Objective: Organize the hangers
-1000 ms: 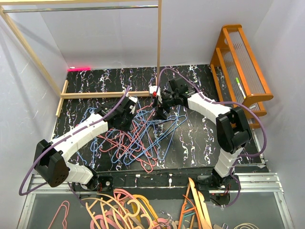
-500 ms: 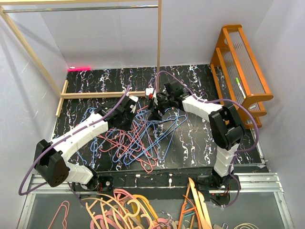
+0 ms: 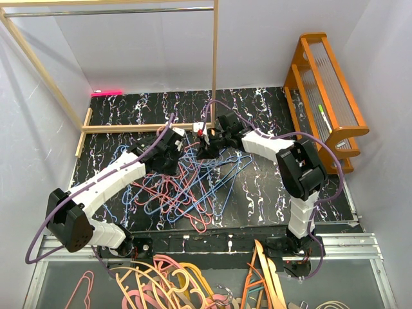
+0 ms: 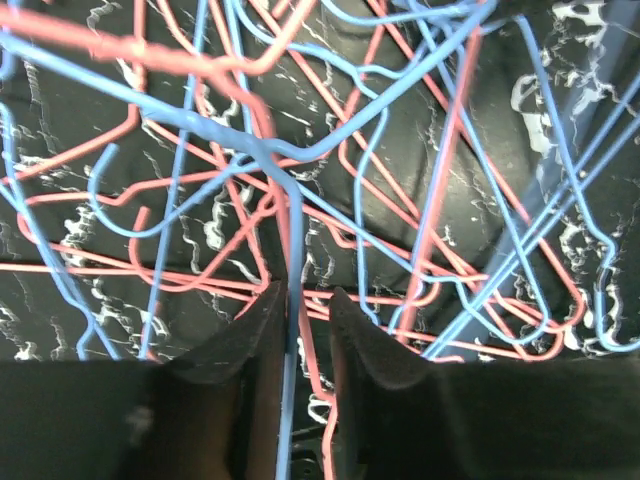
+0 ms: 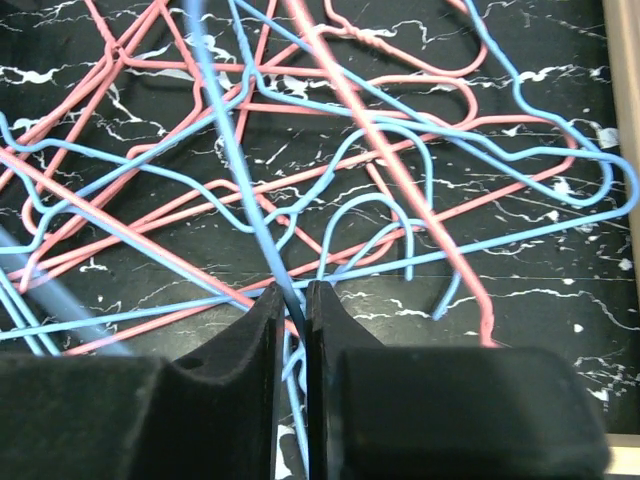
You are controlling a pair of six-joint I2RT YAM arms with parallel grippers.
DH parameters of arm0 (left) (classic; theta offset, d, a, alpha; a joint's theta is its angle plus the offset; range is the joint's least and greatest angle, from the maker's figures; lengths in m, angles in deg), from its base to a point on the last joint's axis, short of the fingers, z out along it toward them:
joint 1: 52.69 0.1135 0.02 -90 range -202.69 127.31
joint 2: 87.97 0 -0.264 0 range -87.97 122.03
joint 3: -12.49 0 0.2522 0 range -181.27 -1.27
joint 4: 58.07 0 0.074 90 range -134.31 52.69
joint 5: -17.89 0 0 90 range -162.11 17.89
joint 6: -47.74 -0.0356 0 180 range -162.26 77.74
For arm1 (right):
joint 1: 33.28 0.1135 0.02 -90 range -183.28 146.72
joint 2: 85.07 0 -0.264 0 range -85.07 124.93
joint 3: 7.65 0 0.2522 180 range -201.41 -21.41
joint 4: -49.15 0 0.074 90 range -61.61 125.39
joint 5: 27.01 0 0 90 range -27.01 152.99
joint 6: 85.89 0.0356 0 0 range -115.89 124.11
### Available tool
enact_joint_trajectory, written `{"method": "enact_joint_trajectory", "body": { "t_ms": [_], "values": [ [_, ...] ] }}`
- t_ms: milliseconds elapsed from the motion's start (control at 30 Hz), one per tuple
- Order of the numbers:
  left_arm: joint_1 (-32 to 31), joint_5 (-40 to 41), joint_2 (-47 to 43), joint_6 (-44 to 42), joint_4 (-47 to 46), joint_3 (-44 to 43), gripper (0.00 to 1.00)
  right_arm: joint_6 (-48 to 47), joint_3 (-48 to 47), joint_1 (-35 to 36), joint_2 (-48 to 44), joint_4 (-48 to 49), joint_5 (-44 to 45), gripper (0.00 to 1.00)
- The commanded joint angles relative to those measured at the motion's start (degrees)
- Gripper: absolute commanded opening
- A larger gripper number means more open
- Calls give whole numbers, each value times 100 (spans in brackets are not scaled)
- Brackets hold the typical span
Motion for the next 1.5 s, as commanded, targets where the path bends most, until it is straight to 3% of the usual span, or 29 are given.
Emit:
{"method": "enact_joint_trajectory", "body": {
  "t_ms": [0,33,67,100,300,433,500,633,767,867,1133,1300,1467],
  "values": [
    [-29,125,-20,158,302,-476,51,5,-95,57,-286,164,95,8],
    [-29,215,-68,211,454,-577,82,-67,-59,50,-349,100,125,8],
    [-29,409,-137,281,652,-693,95,-126,-44,52,-406,15,160,8],
    [-29,569,-229,347,852,-841,97,-176,-26,56,-453,-63,179,8],
    [51,1324,-1353,605,1578,-1536,97,-272,124,54,-645,-113,354,8],
    [506,1635,-2021,438,1219,-987,97,-194,32,57,-714,-68,443,8],
    [1062,1171,-2016,265,897,-334,97,-152,-76,57,-721,-68,444,8],
    [2653,-896,-2064,173,-329,819,97,-35,-240,54,-780,26,458,8],
    [3286,-2246,-1727,194,-946,1009,97,97,-314,57,-809,187,456,8],
    [3429,-2968,-1345,200,-1261,1005,97,273,-353,-57,-821,169,20,8],
    [3469,-3730,-1144,313,-1787,1314,96,1103,-242,-203,-468,964,-1120,8],
    [3469,-3587,-1206,249,-1683,1489,93,2367,-303,-482,-237,2056,-1847,8],
    [3469,-3449,-1177,259,-1404,1425,85,2432,-300,-651,-194,2172,-1958,8]
  ]
}}
